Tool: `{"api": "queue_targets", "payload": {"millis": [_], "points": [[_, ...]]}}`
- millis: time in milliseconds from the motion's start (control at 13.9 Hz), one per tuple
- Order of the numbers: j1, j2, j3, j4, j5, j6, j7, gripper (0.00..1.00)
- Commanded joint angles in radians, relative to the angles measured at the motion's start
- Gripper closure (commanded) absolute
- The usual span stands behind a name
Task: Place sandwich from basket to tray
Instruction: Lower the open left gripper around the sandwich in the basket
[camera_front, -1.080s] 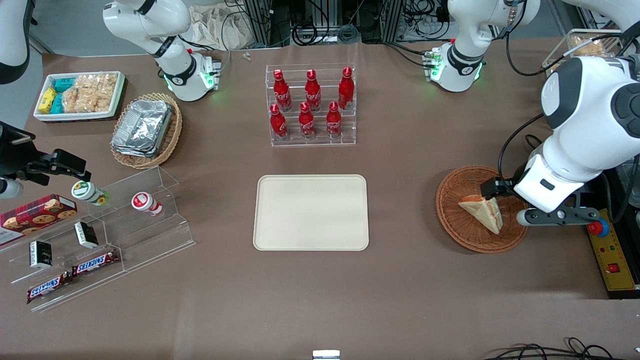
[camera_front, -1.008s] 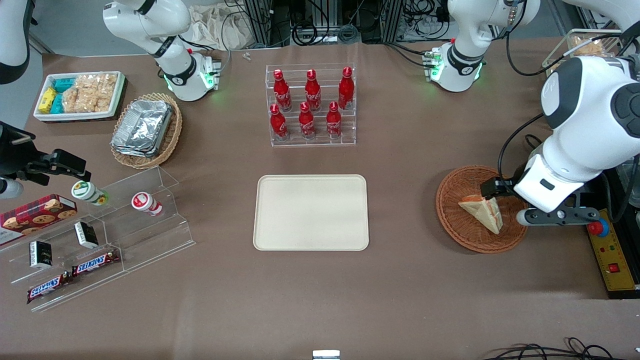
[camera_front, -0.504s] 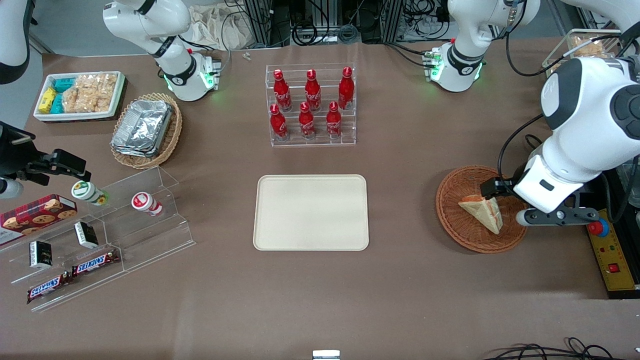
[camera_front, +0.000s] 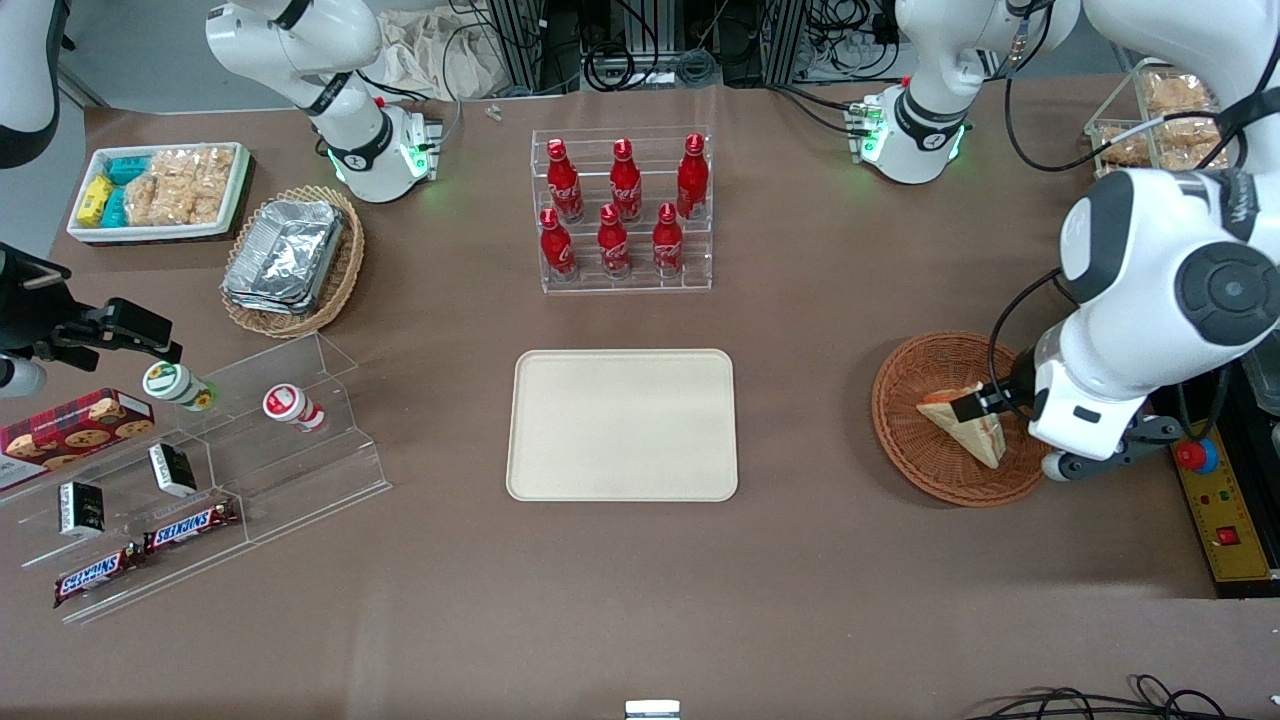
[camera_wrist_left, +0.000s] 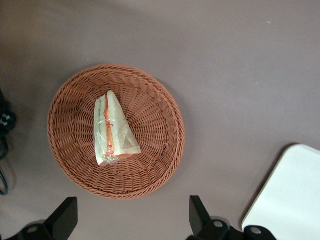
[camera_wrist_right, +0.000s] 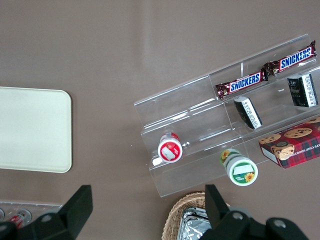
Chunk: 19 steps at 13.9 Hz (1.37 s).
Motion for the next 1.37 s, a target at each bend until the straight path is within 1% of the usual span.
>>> {"api": "queue_targets", "payload": {"millis": [0, 648, 1008, 1296], "points": [[-0.003, -0.019, 0.002, -0.104, 0.047, 0.093, -0.107, 0.0], [-0.001, -0.042, 0.043, -0.348, 0.053, 0.382, -0.215, 0.0], [-0.001, -0.044, 0.083, -0.443, 0.053, 0.471, -0.229, 0.0], [0.0, -0.042, 0.086, -0.521, 0.051, 0.598, -0.359, 0.0]]}}
